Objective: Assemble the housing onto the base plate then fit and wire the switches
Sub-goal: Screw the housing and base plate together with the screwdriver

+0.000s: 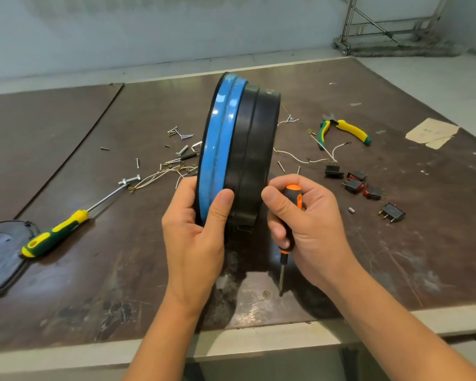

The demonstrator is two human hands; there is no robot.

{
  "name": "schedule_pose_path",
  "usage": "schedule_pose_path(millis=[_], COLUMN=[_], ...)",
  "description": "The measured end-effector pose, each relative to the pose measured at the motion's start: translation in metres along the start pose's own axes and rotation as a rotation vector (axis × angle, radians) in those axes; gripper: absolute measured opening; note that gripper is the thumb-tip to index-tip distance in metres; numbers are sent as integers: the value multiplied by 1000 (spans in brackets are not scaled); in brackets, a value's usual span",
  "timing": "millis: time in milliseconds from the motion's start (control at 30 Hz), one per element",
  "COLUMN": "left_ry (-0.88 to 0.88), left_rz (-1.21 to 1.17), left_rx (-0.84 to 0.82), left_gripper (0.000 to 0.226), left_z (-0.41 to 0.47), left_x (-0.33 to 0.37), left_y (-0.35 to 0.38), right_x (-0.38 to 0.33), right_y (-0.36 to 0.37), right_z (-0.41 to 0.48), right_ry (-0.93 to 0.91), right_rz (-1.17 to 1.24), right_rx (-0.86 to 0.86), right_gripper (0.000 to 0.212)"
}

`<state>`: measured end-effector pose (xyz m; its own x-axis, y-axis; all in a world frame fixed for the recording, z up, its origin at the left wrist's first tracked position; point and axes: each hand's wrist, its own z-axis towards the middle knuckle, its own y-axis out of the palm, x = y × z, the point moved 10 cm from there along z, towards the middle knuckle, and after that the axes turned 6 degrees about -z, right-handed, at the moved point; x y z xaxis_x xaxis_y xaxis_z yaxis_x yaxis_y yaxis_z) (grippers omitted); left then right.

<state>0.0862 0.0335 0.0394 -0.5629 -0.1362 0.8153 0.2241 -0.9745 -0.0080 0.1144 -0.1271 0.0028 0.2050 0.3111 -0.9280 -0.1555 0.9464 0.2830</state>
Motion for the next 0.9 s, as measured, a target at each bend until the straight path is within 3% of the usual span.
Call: schedule_pose_path(millis=[500,900], left_ry=[189,216], left_rz=[241,407], left_rx=[83,76], left_gripper=[9,20], left_z=[-11,-14], left_x=[30,26], left_y=[8,13], right_x=[-6,16], right_y=[-13,-15], right_z=[-3,-5], right_ry=[-33,116], right_rz=[-29,100], right_rx=[93,96], right_gripper=[14,10])
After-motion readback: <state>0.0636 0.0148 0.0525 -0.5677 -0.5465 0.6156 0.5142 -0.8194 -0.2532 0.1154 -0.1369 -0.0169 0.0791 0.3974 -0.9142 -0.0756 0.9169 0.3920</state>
